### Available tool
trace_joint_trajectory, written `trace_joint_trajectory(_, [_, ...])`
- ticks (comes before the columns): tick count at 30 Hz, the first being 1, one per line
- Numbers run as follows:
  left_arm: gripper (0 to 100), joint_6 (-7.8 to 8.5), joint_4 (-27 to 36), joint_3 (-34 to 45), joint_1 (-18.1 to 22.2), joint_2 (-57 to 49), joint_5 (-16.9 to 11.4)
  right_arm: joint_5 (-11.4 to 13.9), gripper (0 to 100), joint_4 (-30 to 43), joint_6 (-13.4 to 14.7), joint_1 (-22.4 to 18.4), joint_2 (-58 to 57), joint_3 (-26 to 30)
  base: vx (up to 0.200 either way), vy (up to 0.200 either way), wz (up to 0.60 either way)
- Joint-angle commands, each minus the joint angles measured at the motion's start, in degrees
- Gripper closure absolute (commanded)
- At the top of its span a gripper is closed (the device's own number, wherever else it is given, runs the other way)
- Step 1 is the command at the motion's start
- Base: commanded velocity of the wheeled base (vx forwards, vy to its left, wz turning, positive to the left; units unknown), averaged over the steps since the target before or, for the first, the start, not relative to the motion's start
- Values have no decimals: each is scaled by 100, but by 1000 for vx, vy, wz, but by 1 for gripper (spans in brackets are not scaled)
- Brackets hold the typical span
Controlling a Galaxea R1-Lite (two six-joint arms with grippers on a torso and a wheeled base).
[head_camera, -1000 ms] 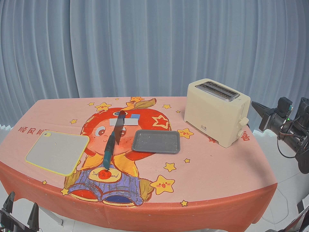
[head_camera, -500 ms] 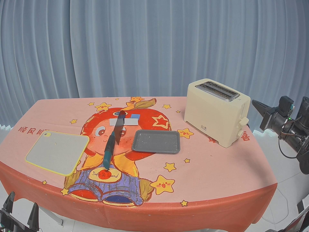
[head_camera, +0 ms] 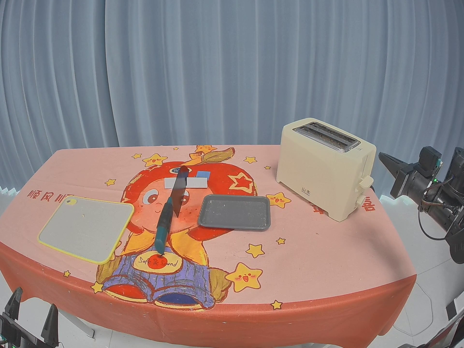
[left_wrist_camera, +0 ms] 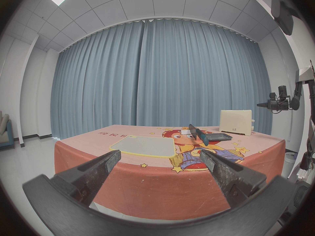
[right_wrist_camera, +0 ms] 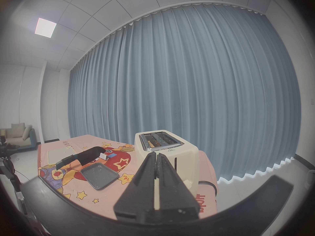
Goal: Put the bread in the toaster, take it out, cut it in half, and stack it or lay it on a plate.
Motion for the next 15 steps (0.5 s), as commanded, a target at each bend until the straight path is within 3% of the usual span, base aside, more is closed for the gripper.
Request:
trace_joint_trajectory(1, [0, -1, -2, 101, 2, -31, 4, 2, 100, -2, -3, 14, 5, 15, 0, 0, 0])
trace_joint_trajectory(15, [0, -1, -2, 101, 2, -31, 4, -25, 100, -2, -12, 181, -21, 322, 0, 0, 0])
